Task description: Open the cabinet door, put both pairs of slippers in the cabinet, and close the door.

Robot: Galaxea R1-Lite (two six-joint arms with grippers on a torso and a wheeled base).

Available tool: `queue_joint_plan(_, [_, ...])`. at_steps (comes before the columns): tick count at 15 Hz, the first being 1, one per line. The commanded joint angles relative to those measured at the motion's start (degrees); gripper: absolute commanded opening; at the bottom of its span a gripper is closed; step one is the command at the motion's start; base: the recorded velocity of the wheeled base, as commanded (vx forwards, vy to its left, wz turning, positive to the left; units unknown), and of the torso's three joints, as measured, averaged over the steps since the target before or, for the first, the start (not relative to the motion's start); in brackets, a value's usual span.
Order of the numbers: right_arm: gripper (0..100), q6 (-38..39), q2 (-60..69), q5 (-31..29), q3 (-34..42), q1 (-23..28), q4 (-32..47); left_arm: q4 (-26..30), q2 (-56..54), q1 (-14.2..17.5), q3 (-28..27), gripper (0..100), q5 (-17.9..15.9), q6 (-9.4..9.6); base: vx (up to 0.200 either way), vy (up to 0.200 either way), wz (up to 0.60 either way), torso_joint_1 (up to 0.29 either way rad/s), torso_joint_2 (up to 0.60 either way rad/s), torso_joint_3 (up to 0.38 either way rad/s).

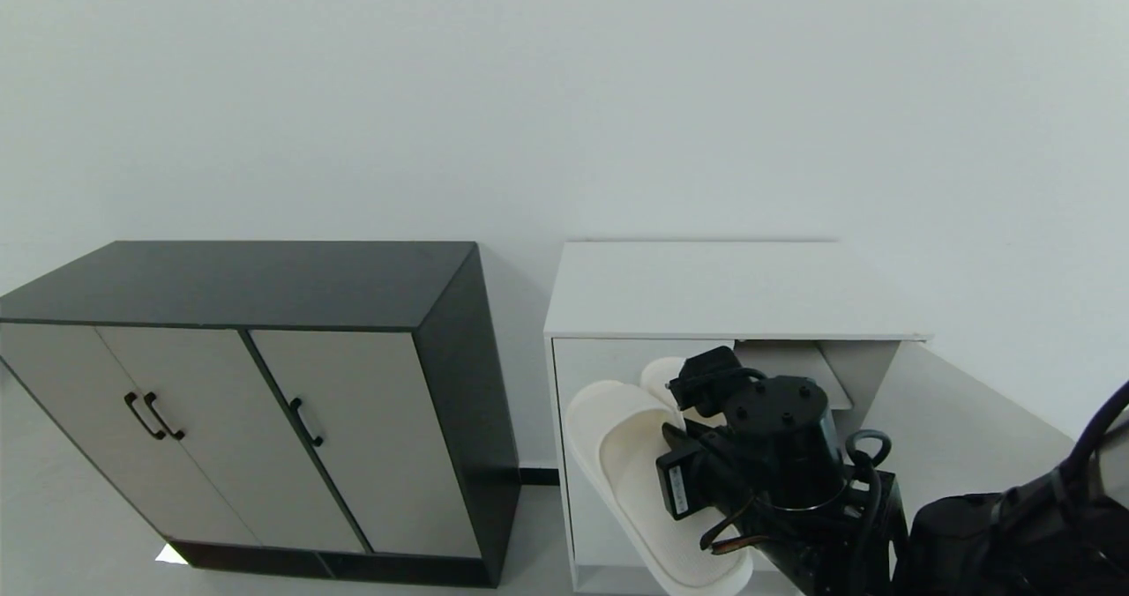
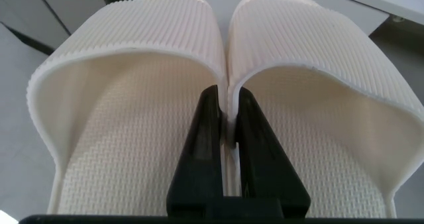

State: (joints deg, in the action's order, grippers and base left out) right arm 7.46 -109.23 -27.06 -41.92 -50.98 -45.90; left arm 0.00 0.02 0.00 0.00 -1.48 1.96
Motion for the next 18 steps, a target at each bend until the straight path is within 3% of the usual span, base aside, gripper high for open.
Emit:
queue_joint_plan(1, [0, 0.0, -0.2, -0.1, 0.1, -0.1, 0.0, 0.0, 0.1, 0.0, 0.0, 0, 0.0, 0.06, 0.0, 0.0, 0.0, 0.0, 0.0, 0.0])
queue_joint_plan(4, [0, -0.1, -0.3, -0.1, 0.3, -0.1, 0.0, 0.0, 0.1, 0.0, 0.0, 0, 0.0, 0.06, 0.0, 0.0, 0.0, 0.0, 0.0, 0.0])
queue_joint_plan(18, [0, 0.0, -0.9, -0.1, 0.9, 0.0, -1.8, 0.0, 0.1, 0.0, 0.0, 0, 0.0, 0.06, 0.0, -0.2, 0.0, 0.001, 0.0, 0.002])
